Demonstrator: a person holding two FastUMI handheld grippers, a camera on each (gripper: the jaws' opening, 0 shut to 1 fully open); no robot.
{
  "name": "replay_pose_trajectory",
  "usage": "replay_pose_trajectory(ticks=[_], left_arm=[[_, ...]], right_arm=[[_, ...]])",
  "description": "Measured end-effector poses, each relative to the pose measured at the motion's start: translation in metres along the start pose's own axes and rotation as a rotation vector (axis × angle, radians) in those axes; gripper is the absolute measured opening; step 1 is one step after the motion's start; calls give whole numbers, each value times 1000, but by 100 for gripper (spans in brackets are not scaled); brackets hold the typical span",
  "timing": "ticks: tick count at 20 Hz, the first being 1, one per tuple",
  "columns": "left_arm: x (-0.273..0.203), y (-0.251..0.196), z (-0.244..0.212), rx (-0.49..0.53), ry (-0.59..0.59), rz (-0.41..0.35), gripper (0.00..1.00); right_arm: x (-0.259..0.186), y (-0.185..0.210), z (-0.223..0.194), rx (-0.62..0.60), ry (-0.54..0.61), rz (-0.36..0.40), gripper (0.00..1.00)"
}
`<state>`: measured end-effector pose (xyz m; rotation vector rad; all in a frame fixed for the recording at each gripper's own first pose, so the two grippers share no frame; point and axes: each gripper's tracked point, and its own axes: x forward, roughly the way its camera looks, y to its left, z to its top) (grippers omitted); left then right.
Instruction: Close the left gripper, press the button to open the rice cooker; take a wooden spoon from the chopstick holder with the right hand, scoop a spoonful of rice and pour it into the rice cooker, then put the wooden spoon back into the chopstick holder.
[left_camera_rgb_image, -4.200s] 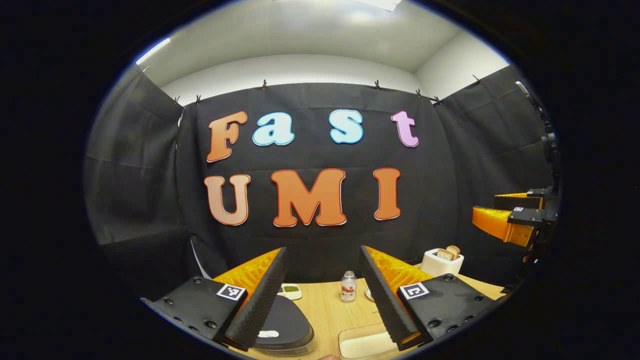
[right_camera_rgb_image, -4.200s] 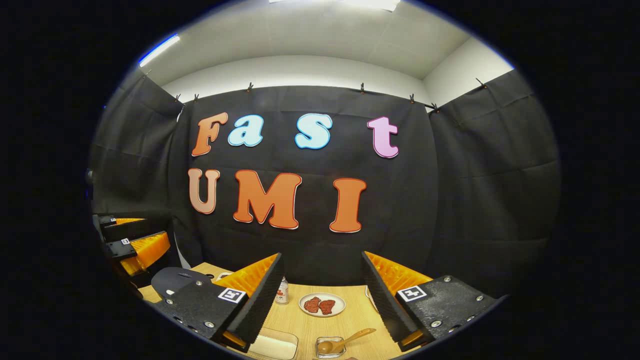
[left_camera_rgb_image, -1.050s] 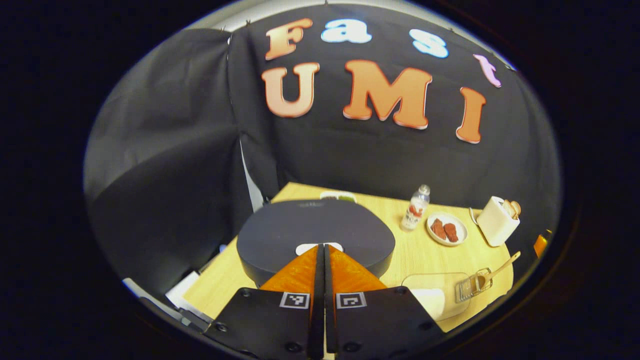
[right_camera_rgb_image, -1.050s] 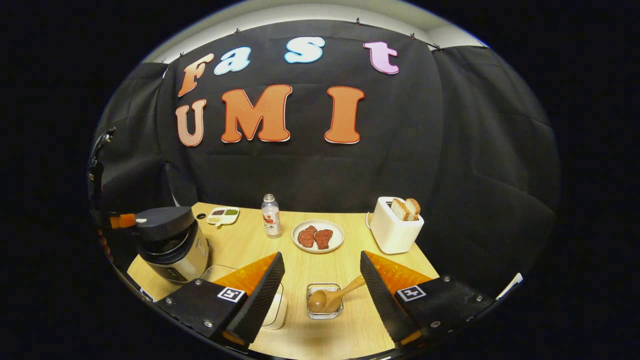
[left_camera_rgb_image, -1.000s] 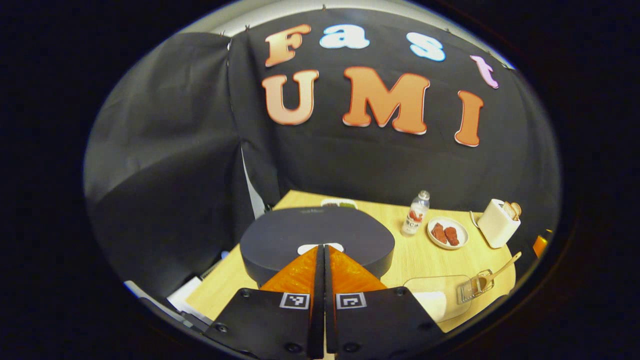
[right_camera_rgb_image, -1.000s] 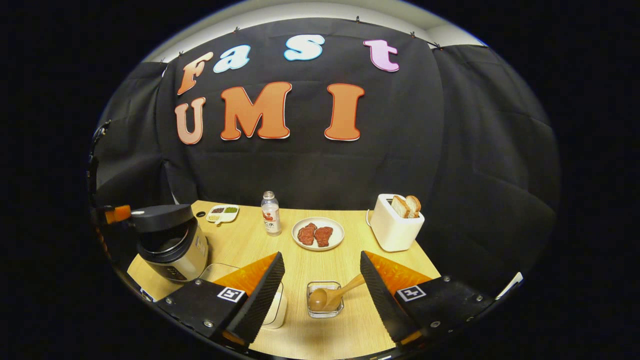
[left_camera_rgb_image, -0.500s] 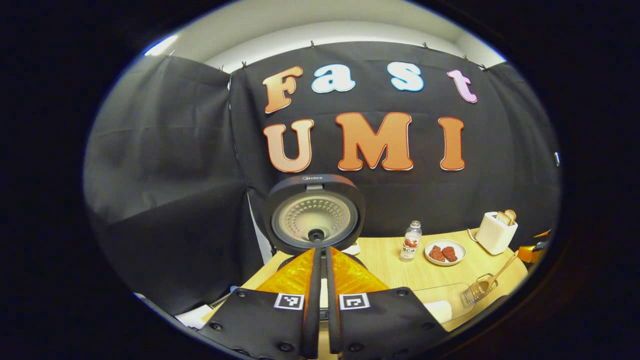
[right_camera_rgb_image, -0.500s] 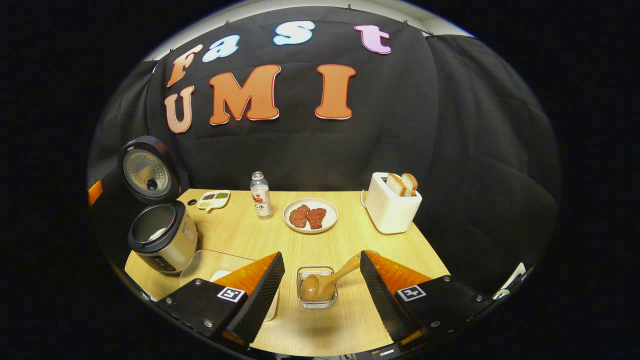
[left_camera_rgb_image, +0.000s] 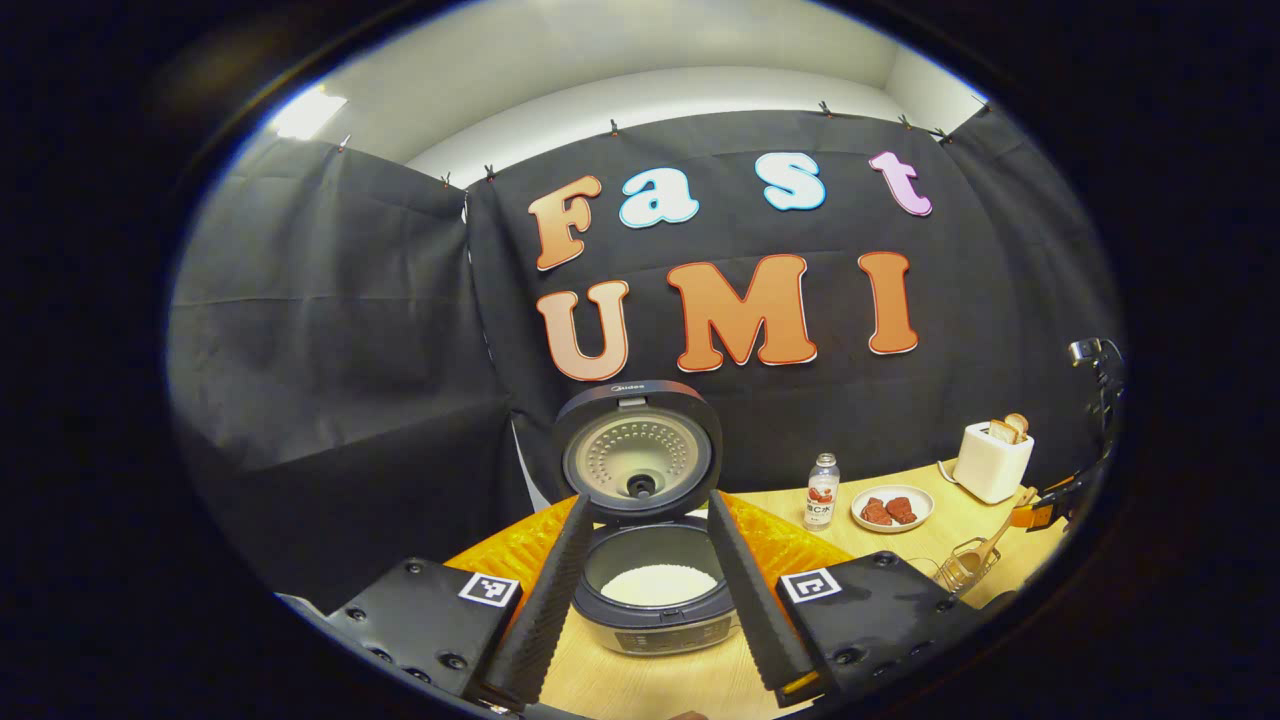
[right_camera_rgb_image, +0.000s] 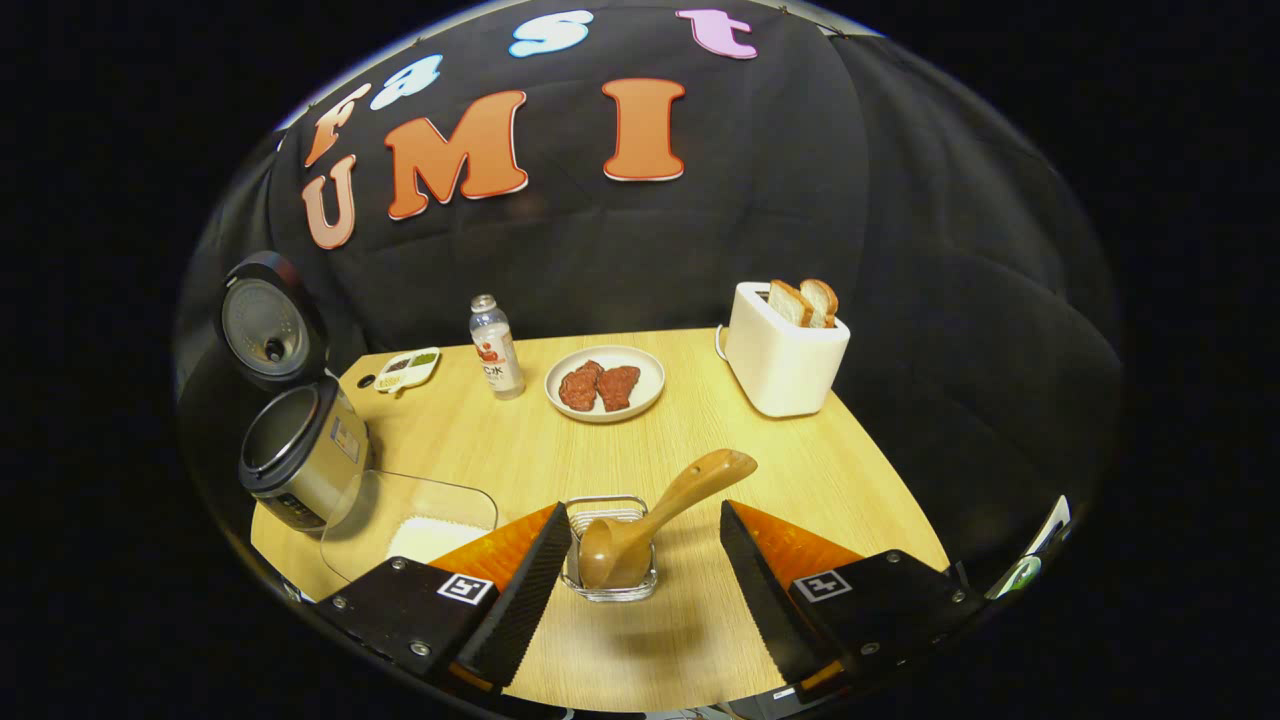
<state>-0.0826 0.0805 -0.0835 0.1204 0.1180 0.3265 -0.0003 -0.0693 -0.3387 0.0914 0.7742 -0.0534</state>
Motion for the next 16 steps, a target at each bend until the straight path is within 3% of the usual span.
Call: replay_pose_trajectory(ticks=[5, 6, 9, 10, 11, 13, 14, 15, 16], left_arm=[[-18, -39, 6, 53, -12, -27, 81], [-20, -44, 8, 57, -11, -29, 74], [-27, -48, 9, 62, 2, -15, 77], [-29, -49, 10, 64, 8, -12, 85], [-31, -49, 11, 70, 15, -6, 77], [-36, -53, 10, 73, 25, -2, 77], [-37, -55, 10, 68, 29, -2, 85], [-38, -52, 4, 60, 39, 0, 84], [-39, -51, 0, 51, 55, -1, 77]], right_arm=[[36, -9, -23, 61, 77, 42, 87], [44, -7, -22, 83, 74, 59, 84], [65, -11, -20, 177, 70, 74, 78], [72, -10, -19, 224, 79, 91, 74], [75, -8, -17, 273, 77, 107, 72], [82, -11, -13, 337, 64, 111, 65], [86, -13, -15, 345, 70, 104, 55], [82, -8, -17, 359, 79, 127, 48], [84, -3, -19, 374, 95, 133, 35]])
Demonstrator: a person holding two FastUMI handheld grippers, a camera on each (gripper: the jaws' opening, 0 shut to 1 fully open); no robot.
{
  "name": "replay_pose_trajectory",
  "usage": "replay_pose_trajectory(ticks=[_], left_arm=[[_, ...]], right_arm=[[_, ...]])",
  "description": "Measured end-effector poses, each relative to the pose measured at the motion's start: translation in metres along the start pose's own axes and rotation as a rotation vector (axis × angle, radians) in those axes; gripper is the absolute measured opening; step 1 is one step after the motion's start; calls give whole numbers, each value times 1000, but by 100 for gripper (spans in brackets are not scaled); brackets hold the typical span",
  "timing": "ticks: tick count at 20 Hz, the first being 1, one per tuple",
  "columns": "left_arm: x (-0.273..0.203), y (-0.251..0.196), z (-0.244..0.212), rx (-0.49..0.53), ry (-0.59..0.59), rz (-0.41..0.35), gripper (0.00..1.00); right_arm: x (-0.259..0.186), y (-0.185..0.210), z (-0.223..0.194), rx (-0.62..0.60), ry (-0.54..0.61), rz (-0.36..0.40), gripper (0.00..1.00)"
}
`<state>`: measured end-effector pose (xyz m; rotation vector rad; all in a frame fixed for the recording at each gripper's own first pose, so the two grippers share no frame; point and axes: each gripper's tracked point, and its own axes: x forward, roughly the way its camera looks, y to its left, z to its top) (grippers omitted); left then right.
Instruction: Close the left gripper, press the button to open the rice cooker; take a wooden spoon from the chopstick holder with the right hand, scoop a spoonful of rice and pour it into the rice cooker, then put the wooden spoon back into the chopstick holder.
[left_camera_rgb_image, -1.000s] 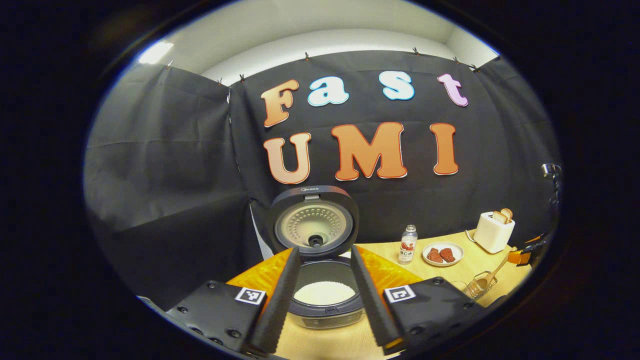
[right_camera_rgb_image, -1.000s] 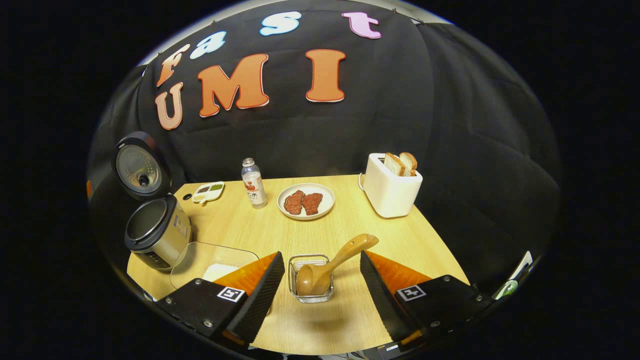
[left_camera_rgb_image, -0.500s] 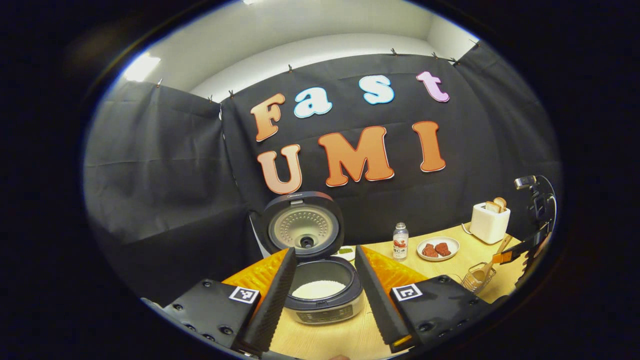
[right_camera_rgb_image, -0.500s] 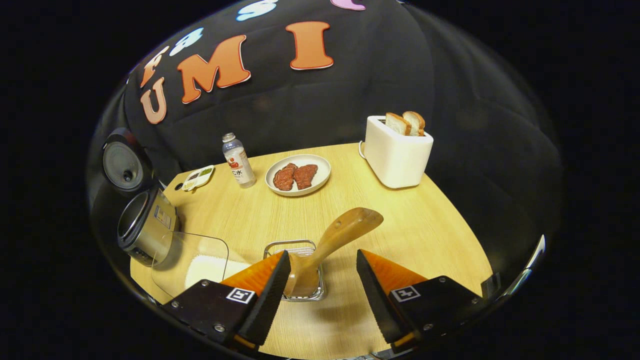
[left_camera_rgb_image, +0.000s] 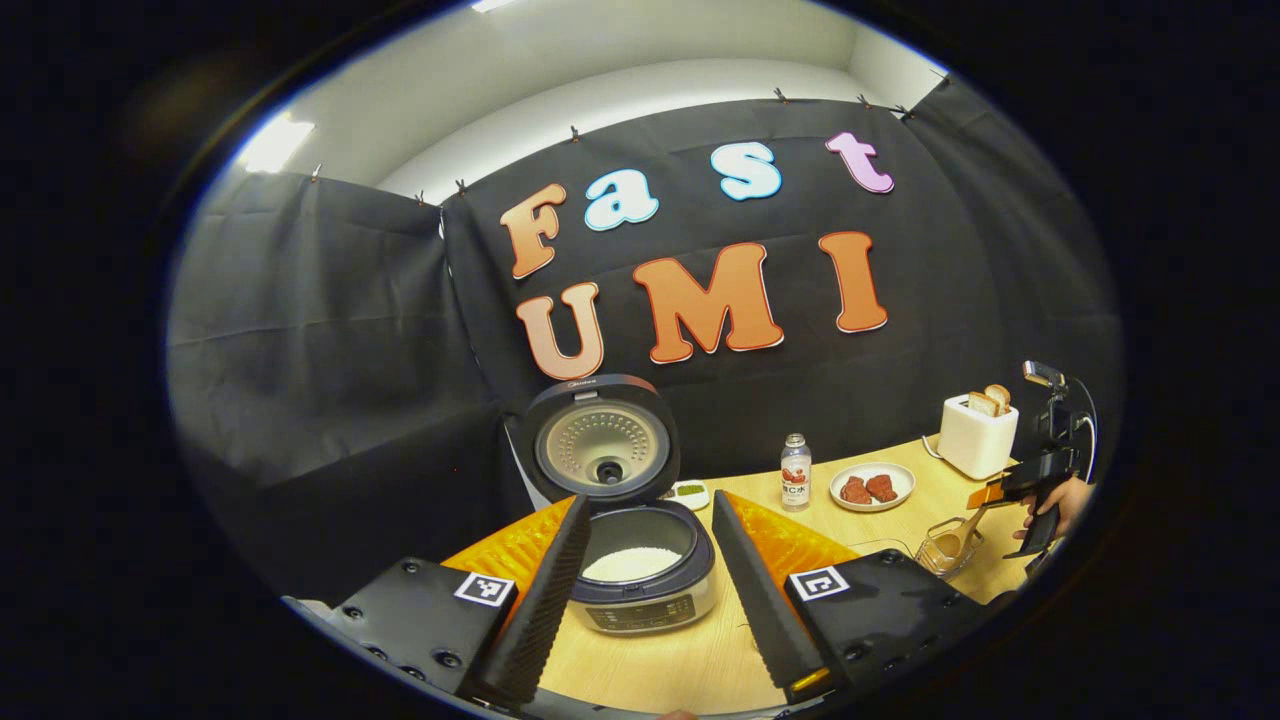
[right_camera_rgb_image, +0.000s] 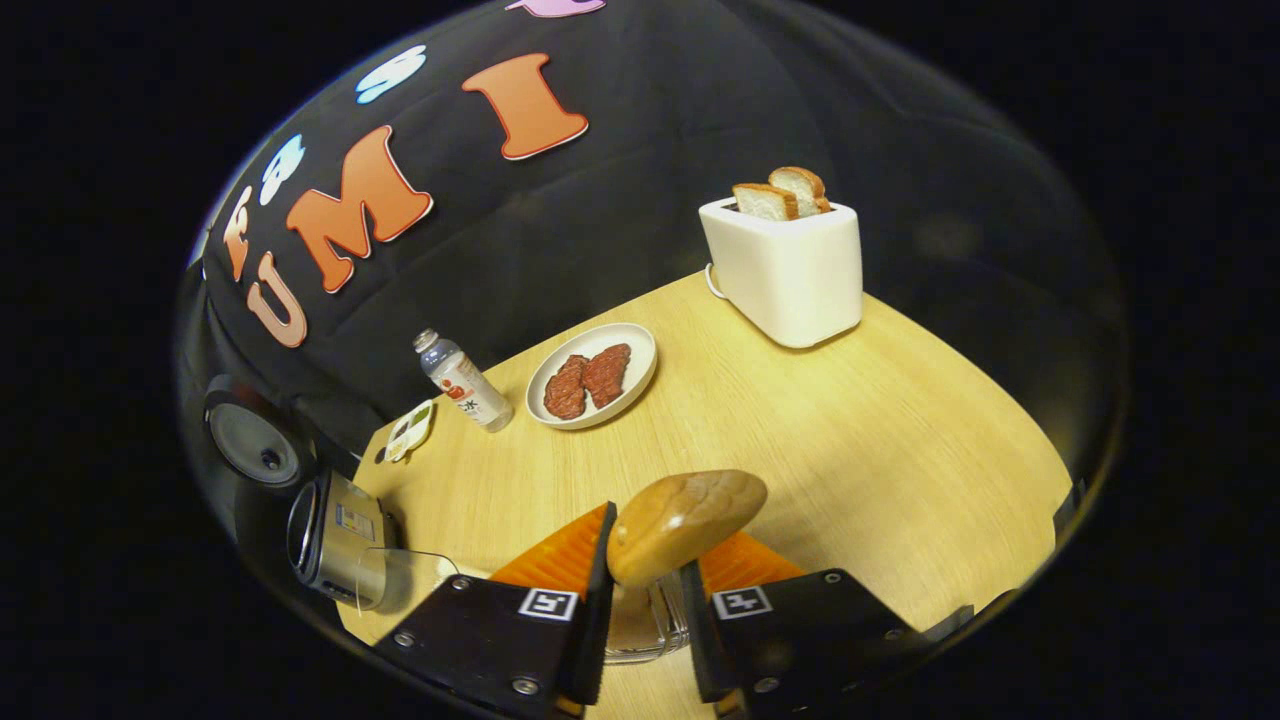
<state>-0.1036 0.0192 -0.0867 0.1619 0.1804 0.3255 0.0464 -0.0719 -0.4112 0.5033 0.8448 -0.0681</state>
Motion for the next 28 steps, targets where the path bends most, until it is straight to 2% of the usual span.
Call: replay_pose_trajectory(ticks=[1, 2, 3, 5, 6, 7, 10, 15, 16, 17, 18, 19, 21, 22, 23, 28], left_arm=[[-2, 1, -3, -12, 9, -1, 77], [-3, 2, -5, -25, 13, -6, 81], [-2, 3, -8, -33, 19, -11, 85], [2, 4, -15, -43, 31, -33, 85], [6, 3, -16, -47, 33, -47, 81], [9, 4, -16, -47, 33, -62, 85], [16, 8, -18, -48, 32, -95, 85], [28, 30, -26, -39, 14, -133, 94], [31, 35, -23, -34, -5, -139, 100], [33, 39, -22, -33, -25, -145, 100], [36, 40, -19, -35, -39, -156, 94], [39, 42, -18, -38, -53, -168, 100], [44, 44, -15, -44, -76, -194, 100], [47, 46, -13, -46, -86, -204, 100], [50, 50, -13, -48, -92, -209, 94], [63, 73, -29, -64, -60, -197, 94]], right_arm=[[-2, 2, -1, 9, 2, -5, 28], [-1, 2, -2, 7, -1, -10, 22], [-6, 2, -3, 9, 0, -15, 21], [-13, 4, -3, 30, -1, -35, 19], [-17, 5, -5, 35, -2, -43, 16], [-21, 6, -5, 37, -5, -57, 15], [-38, 17, 8, 38, -48, -92, 13], [-82, 50, 36, -39, -165, -104, 13], [-91, 59, 40, -53, -186, -100, 13], [-99, 69, 43, -65, -201, -91, 13], [-107, 80, 46, -77, -213, -80, 13], [-115, 91, 46, -82, -221, -66, 13], [-124, 114, 44, -86, -231, -36, 13], [-126, 126, 41, -93, -231, -23, 13], [-125, 137, 37, -103, -229, -10, 13], [-106, 181, -1, -192, -169, 31, 13]])
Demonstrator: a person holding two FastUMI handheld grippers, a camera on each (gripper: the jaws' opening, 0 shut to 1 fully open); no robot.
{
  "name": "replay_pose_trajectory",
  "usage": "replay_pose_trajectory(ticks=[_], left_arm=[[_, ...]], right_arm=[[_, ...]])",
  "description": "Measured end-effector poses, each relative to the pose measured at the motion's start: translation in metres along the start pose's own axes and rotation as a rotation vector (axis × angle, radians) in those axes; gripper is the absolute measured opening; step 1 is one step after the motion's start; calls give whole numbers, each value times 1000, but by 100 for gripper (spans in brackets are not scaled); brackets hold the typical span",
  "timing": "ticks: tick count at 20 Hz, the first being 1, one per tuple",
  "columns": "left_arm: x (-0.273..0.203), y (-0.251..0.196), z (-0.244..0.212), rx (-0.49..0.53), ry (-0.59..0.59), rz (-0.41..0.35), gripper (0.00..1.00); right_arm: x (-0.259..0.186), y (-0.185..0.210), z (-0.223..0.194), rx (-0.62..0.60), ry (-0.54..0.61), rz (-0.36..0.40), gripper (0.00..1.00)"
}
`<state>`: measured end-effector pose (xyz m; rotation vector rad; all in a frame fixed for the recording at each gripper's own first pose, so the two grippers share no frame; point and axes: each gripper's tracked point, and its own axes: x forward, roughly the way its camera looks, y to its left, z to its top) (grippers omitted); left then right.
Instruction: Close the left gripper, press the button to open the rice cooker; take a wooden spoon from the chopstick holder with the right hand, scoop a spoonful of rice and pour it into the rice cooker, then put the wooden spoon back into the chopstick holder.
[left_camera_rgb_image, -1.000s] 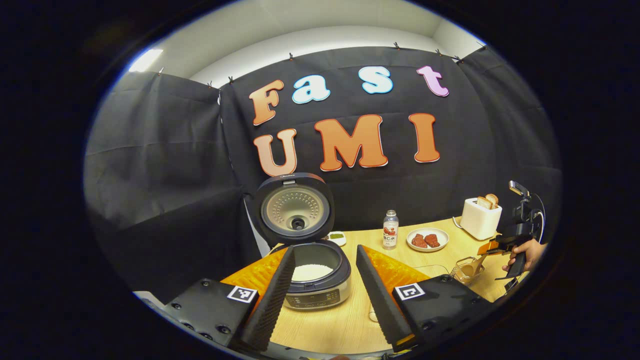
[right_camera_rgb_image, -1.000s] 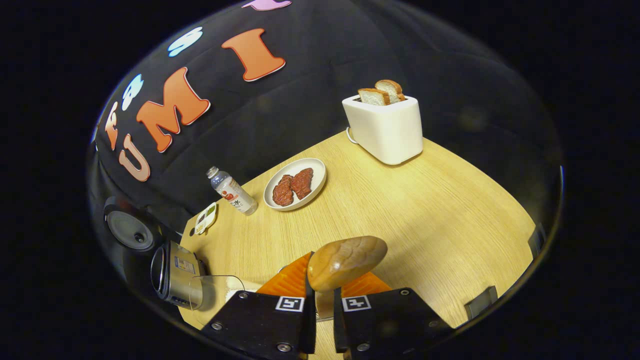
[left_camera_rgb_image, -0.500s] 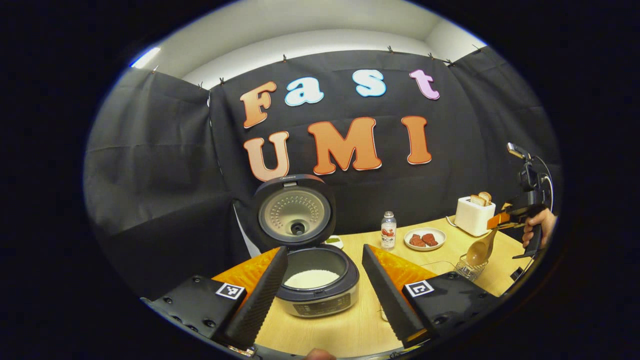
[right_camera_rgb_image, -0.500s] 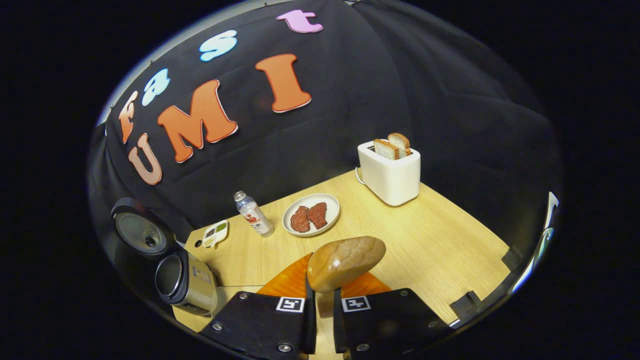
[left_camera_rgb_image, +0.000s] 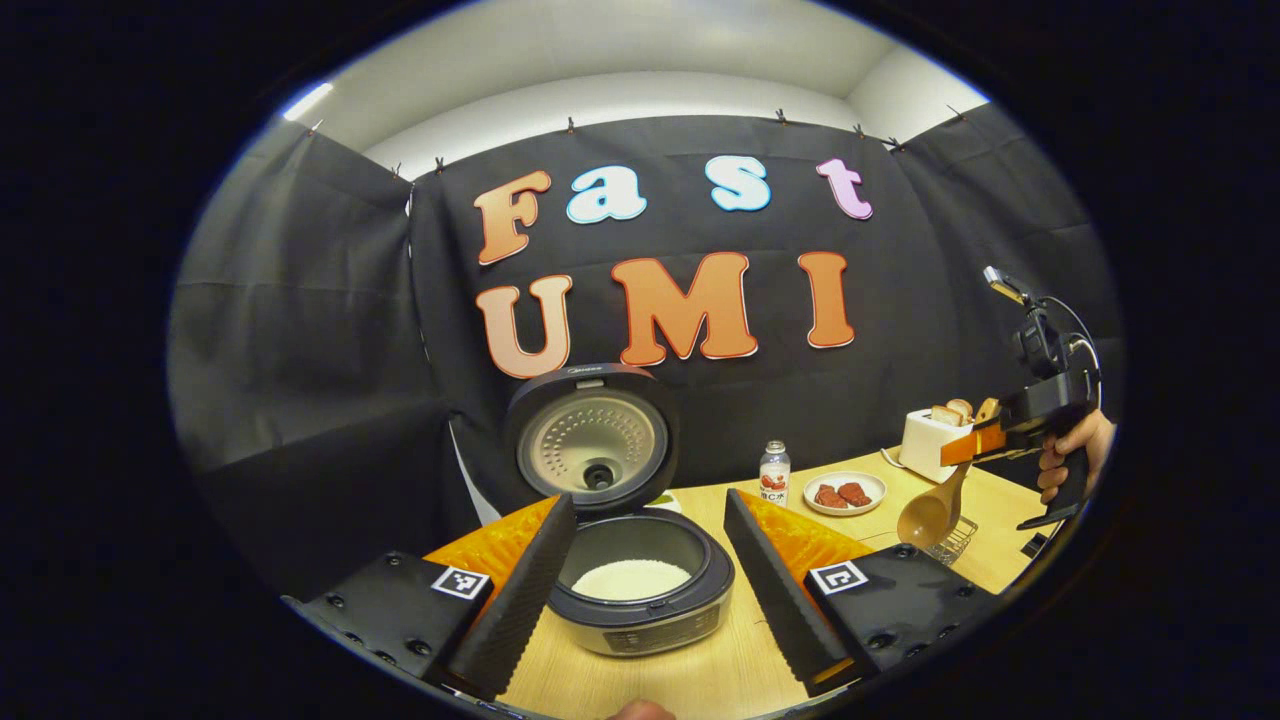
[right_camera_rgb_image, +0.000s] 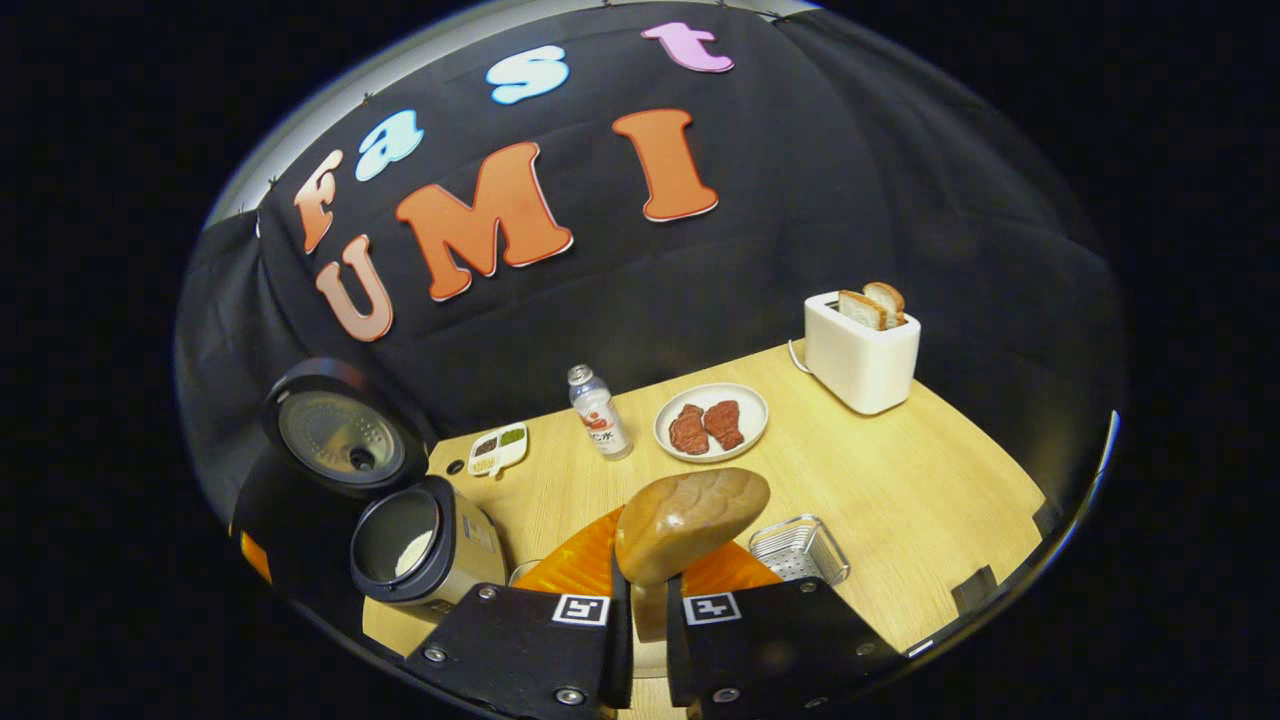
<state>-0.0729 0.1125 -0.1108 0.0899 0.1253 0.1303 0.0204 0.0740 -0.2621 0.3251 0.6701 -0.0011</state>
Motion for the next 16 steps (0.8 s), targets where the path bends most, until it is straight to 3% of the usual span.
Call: replay_pose_trajectory(ticks=[11, 16], left_arm=[[-1, 29, -12, 27, 40, 68, 94], [8, 32, -23, 25, 69, 60, 94]], right_arm=[[60, 8, -67, -473, 47, -141, 13], [76, 7, -90, -610, 43, -178, 13]])
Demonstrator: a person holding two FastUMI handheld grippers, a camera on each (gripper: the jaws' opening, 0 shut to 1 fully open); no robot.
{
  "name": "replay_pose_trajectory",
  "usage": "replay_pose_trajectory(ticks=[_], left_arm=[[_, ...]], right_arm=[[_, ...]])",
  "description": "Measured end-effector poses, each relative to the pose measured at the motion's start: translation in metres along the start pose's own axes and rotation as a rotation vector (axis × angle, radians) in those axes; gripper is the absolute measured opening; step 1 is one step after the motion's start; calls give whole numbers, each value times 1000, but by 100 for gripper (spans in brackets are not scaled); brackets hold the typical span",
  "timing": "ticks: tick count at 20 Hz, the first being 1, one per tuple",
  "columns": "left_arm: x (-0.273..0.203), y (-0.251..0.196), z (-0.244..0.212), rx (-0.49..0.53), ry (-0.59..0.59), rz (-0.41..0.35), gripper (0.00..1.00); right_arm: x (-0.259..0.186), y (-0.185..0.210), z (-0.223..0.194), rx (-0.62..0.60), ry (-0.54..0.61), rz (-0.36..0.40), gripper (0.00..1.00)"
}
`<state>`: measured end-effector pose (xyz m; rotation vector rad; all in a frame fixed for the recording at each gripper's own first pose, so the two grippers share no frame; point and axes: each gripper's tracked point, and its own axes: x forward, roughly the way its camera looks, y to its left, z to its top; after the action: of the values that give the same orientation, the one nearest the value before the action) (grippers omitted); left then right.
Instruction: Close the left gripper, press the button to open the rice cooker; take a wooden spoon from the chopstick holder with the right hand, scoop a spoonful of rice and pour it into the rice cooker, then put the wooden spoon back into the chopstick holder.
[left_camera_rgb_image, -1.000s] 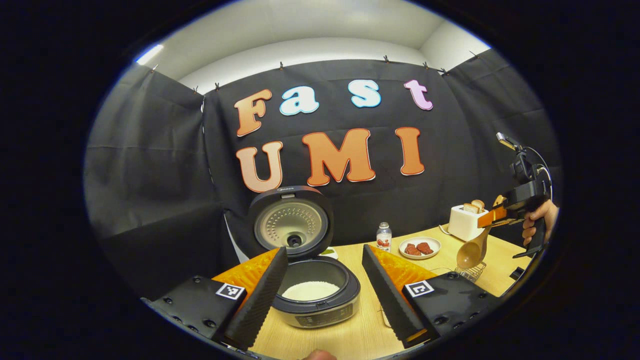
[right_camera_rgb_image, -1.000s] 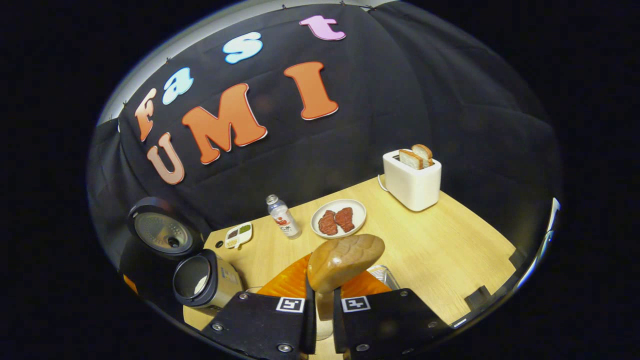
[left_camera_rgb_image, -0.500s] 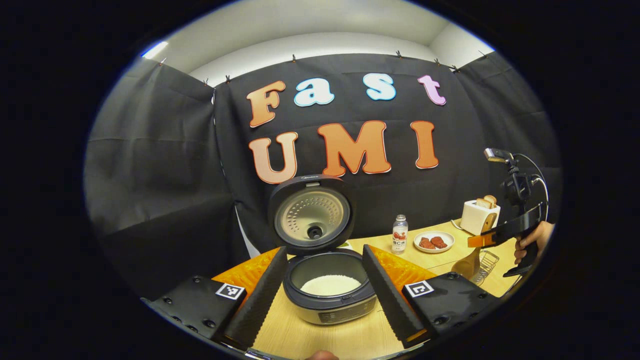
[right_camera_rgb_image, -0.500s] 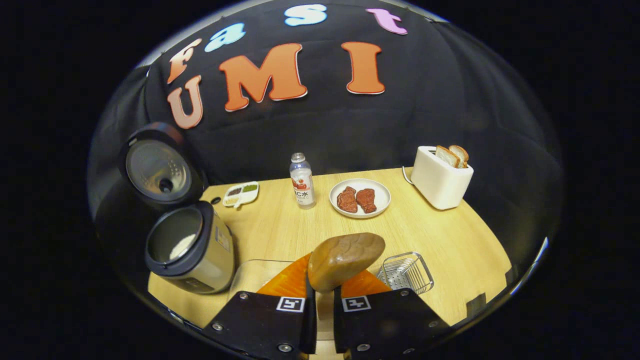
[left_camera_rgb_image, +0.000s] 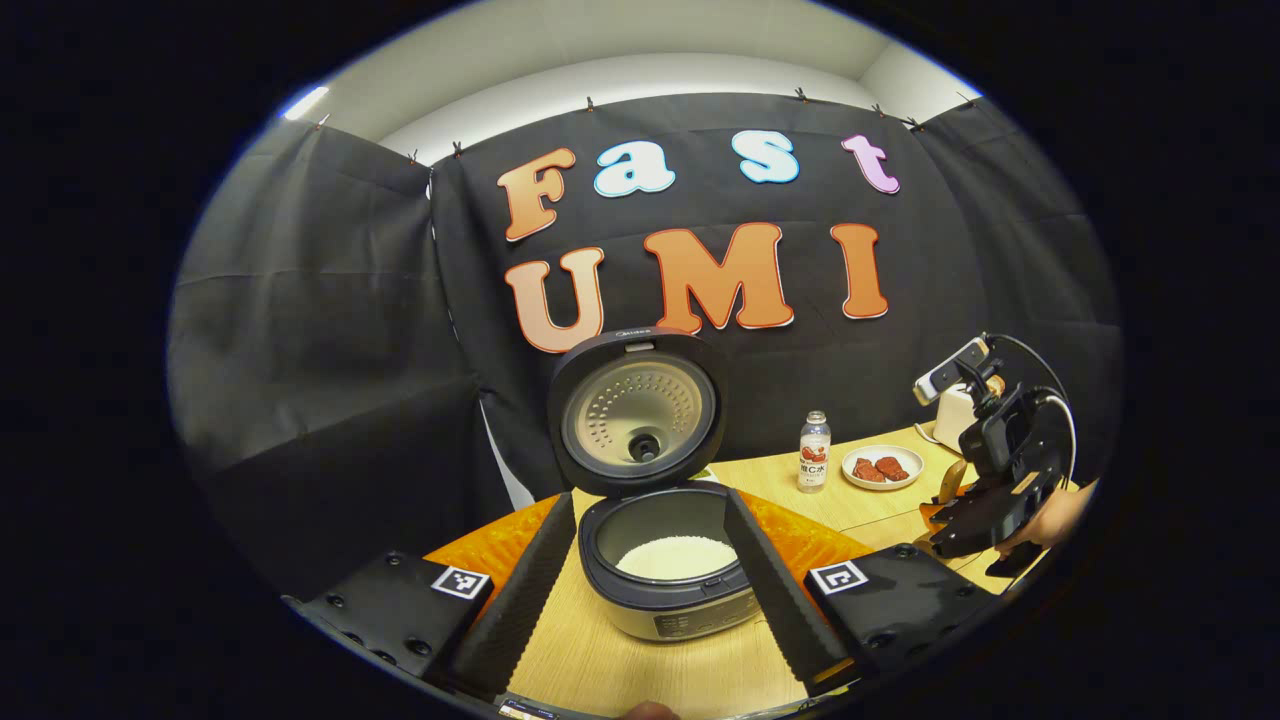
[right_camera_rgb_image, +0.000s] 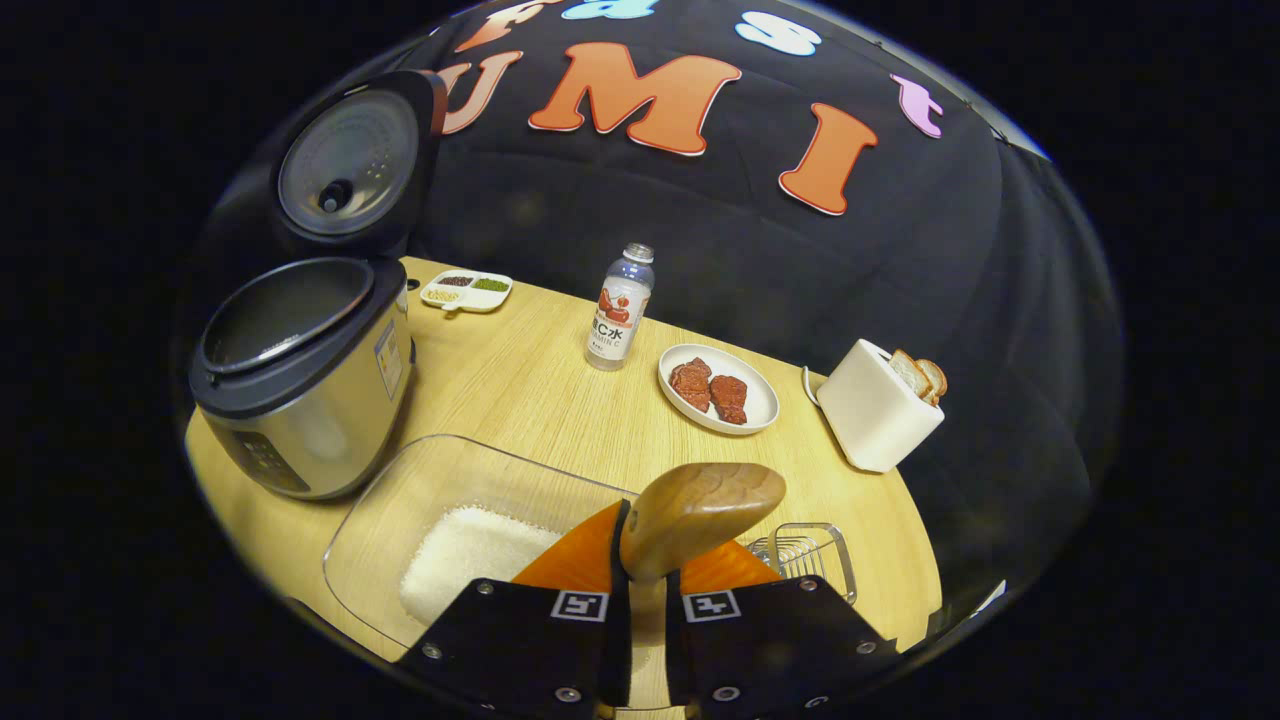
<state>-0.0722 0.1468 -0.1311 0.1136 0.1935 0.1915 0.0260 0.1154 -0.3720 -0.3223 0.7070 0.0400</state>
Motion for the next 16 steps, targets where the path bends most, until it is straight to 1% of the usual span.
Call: replay_pose_trajectory(ticks=[2, 3, 4, 5, 7, 8, 9, 12, 13, 14, 15, 16], left_arm=[[0, 0, -2, 7, 0, -3, 94], [2, 1, -3, 8, 2, -6, 100], [3, 1, -4, 9, 4, -8, 94], [6, 3, -4, 10, 3, -8, 94], [7, 4, -4, 15, 2, -11, 94], [8, 4, -3, 17, 0, -14, 100], [9, 4, -3, 17, -1, -16, 94], [10, 5, -6, 22, 6, -21, 94], [10, 6, -7, 23, 8, -21, 100], [11, 7, -7, 24, 10, -21, 100], [11, 7, -8, 25, 13, -21, 94], [11, 8, -7, 26, 13, -20, 100]], right_arm=[[1, 6, 2, -72, -35, -12, 13], [0, 12, 0, -101, -42, -7, 13], [0, 18, -2, -117, -43, -4, 13], [-1, 23, -3, -118, -48, -3, 13], [0, 31, -4, -89, -50, -4, 13], [1, 34, -5, -78, -47, -8, 13], [0, 37, -4, -69, -49, -7, 13], [-4, 51, -3, -30, -52, 11, 13], [-6, 56, 0, -12, -61, 22, 13], [-10, 61, 2, 15, -66, 38, 13], [-13, 67, 5, 47, -72, 56, 13], [-15, 71, 8, 84, -76, 73, 13]])
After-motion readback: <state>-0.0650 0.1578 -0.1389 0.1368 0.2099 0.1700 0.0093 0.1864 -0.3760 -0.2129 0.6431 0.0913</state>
